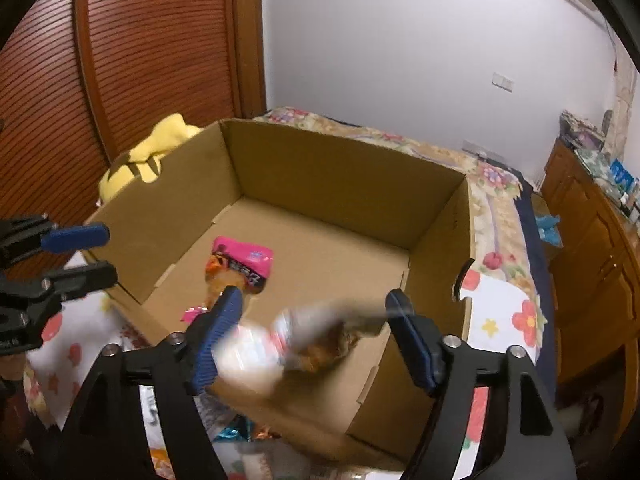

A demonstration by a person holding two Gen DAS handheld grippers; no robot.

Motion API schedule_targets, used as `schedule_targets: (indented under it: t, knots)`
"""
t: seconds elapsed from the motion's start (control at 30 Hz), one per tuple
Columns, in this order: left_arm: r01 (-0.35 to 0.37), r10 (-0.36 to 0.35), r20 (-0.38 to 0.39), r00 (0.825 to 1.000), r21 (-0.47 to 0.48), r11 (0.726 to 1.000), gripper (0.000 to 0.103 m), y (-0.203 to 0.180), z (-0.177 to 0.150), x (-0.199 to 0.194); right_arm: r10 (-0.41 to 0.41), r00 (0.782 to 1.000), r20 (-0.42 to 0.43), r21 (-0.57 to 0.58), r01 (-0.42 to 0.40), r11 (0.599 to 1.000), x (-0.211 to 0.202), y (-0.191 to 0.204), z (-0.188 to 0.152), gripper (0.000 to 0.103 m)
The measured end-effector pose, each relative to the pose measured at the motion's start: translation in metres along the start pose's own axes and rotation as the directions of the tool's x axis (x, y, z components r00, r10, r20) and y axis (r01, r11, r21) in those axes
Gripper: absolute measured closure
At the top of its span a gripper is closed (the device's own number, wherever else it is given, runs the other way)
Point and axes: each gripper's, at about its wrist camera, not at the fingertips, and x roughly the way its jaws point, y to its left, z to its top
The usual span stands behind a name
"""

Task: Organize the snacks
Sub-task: 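Open both grippers to drop the packets into the box, then grasp the orange chicken-feet packet with the left gripper while the right grasps the clear biscuit pack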

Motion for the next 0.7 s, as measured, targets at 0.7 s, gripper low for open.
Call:
schedule_targets:
  t: [0.7]
  knots:
    - [0.06,-0.059,-0.013,0.998,0.036,0.998,0.05,-0.034,-0.078,-0.039,-0.014,0.991,0.132,0.102,0.001,0.995,-0.089,0.0,-0.052,0.023]
